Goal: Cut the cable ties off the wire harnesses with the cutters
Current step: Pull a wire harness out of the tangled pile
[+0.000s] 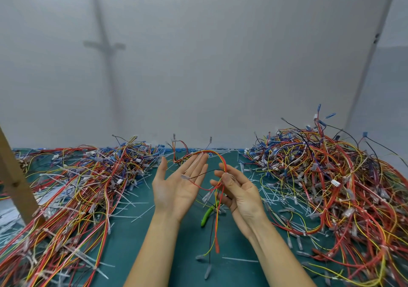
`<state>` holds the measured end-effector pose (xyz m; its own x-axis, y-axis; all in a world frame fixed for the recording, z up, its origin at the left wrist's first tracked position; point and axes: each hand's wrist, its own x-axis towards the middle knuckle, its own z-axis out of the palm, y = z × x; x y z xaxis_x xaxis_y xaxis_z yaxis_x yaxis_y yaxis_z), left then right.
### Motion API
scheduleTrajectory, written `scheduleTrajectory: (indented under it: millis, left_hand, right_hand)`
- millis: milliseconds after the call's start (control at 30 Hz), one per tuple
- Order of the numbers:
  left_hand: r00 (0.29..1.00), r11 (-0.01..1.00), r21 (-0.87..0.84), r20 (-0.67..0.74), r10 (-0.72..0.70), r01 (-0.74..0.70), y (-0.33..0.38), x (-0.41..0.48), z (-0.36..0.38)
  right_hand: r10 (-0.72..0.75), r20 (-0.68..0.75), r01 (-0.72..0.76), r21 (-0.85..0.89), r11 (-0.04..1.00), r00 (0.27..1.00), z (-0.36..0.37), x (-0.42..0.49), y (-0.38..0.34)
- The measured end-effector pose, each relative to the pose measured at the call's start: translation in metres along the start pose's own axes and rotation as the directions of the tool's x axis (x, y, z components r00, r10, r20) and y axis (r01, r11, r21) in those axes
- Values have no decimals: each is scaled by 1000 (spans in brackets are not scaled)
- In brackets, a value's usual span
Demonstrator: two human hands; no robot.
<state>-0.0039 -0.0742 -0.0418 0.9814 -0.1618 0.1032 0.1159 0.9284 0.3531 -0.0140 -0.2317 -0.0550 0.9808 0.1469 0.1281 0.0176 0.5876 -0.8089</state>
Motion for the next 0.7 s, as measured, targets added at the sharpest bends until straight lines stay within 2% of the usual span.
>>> scheduleTrajectory:
  millis: [233, 333, 400, 500, 600, 700]
  left_hand:
    - [999, 1000, 8, -32, -9, 10, -1, -1, 0]
    - [988, 999, 30, -146, 47, -43, -2, 2, 2]
    - [969, 988, 103, -210, 131, -111, -4, 6, -1]
    - [944, 968, 194, -260, 204, -156, -5, 8, -3]
    - [927, 953, 246, -281, 247, -179, -4, 8, -5]
    - [932, 915, 369, -248, 266, -163, -3, 7, -6]
  right_hand:
    - [-6, 2, 6, -9, 1000, 1000, -4, 2, 1]
    - [49, 67, -38, -148, 988, 997, -8, 0, 0]
    - [125, 125, -84, -290, 953, 984, -8, -3, 2]
    - [219, 175, -136, -390, 911, 960, -8, -5, 8]
    - [232, 157, -135, -467, 874, 960, -8, -5, 9]
    - [200, 165, -82, -538, 839, 966, -9, -5, 9]
